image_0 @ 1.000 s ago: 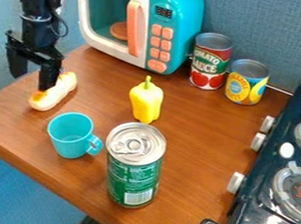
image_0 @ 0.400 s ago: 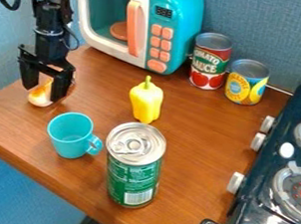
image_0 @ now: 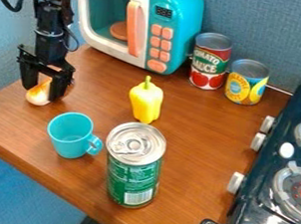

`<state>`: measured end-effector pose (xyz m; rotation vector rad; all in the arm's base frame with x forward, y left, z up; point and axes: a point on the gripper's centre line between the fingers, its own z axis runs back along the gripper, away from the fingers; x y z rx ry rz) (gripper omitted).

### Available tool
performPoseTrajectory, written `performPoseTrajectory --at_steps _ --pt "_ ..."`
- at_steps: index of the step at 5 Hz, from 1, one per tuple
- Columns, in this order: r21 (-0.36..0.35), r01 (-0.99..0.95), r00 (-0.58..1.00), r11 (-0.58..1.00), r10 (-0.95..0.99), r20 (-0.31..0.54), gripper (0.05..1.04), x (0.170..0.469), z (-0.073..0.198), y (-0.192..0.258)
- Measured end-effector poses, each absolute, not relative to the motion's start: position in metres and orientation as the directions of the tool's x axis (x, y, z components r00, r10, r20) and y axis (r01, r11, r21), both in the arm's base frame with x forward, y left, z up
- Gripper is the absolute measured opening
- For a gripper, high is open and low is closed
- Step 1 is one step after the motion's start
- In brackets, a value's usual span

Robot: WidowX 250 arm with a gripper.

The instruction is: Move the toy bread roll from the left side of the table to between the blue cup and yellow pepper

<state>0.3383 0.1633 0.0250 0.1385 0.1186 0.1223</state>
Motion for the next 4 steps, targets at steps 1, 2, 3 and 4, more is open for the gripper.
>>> performPoseTrajectory --at_steps 1,2,3,4 --pt "0.121 -0.116 0.983 0.986 0.132 -0.129 0.663 0.338 0.029 0.161" --pt "0.09 -0.114 0.987 0.989 0.123 -0.108 0.653 0.343 0.039 0.155" --pt "0.114 -0.04 0.999 0.993 0.041 -0.005 0.653 0.358 0.079 0.132" --pt "0.093 0.074 0.997 0.993 -0.077 0.029 0.652 0.363 0.09 0.095"
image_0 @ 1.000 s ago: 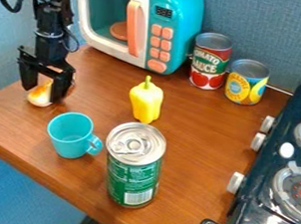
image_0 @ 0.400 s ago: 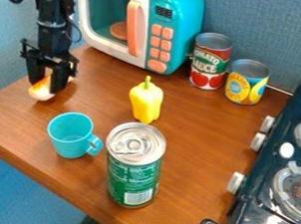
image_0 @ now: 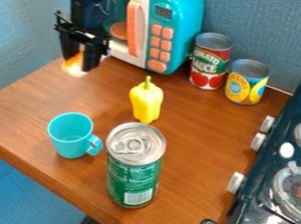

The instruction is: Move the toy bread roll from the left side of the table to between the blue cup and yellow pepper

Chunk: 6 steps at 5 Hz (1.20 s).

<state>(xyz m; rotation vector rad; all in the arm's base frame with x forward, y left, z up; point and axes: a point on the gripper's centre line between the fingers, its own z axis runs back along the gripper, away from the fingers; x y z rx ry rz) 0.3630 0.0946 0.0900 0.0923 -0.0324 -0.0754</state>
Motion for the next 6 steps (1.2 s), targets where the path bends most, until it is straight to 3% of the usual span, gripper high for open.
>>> performPoseTrajectory --at_steps 1,3,4,6 --pt "0.079 0.142 0.989 0.987 -0.145 0.036 0.653 0.368 0.09 0.076" --pt "0.001 0.216 0.975 0.976 -0.216 -0.059 0.653 0.364 0.061 0.045" --pt "0.004 0.207 0.97 0.978 -0.205 -0.13 0.653 0.357 0.049 0.048" --pt "0.089 0.13 0.973 0.988 -0.109 -0.203 0.653 0.351 0.032 0.064"
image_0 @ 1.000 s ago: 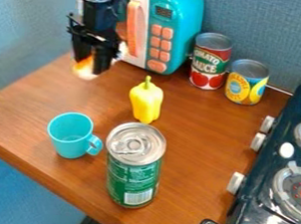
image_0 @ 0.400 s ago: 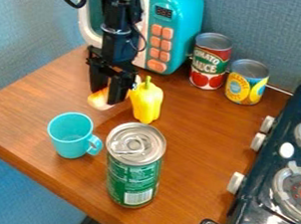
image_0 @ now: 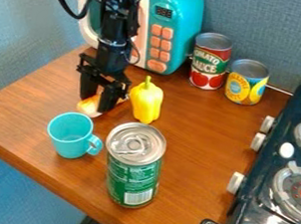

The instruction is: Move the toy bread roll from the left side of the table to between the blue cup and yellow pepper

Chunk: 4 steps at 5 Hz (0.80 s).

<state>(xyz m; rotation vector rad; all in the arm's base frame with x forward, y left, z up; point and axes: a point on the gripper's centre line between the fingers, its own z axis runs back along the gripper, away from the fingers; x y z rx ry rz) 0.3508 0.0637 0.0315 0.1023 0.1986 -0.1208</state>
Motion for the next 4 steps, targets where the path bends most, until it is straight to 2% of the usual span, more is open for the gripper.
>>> performPoseTrajectory --at_steps 2,3,4 --pt "0.095 0.124 0.971 0.988 -0.101 -0.217 0.681 0.354 0.024 0.068" --pt "0.058 0.147 0.961 0.987 -0.129 -0.246 0.813 0.354 0.02 0.073" --pt "0.037 0.121 0.971 0.992 -0.11 -0.213 1.006 0.352 0.024 0.081"
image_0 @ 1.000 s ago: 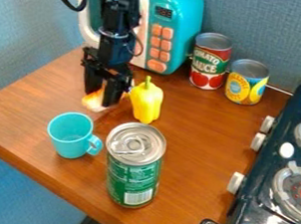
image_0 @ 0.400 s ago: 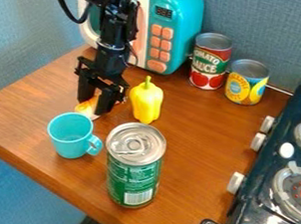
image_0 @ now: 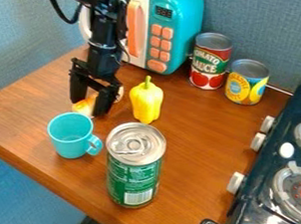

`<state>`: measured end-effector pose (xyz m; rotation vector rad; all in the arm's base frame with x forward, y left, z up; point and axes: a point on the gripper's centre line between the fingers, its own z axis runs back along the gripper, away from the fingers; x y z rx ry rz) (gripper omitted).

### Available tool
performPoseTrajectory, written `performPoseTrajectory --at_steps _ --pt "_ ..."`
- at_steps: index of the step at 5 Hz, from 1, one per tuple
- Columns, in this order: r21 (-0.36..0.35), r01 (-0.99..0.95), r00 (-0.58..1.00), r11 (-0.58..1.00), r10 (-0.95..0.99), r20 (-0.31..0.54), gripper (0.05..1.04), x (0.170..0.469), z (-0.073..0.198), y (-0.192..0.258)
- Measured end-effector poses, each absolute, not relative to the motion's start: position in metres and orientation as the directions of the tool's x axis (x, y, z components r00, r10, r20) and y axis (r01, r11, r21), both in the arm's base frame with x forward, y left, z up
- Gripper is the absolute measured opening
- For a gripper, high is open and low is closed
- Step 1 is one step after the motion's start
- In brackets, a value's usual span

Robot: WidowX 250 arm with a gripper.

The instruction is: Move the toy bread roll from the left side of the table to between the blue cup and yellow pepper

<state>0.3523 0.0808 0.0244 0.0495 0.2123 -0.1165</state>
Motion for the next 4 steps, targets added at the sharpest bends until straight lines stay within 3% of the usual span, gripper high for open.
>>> performPoseTrajectory --at_steps 1,2,3,4 --pt "-0.02 0.118 0.992 0.993 -0.119 -0.03 1.006 0.354 0.059 0.082" --pt "-0.095 0.134 0.99 0.986 -0.128 0.061 1.003 0.342 0.08 0.083" --pt "-0.069 0.075 0.99 0.995 -0.066 0.126 1.001 0.325 0.114 0.109" --pt "-0.043 0.063 0.994 0.997 -0.059 0.091 1.001 0.312 0.119 0.125"
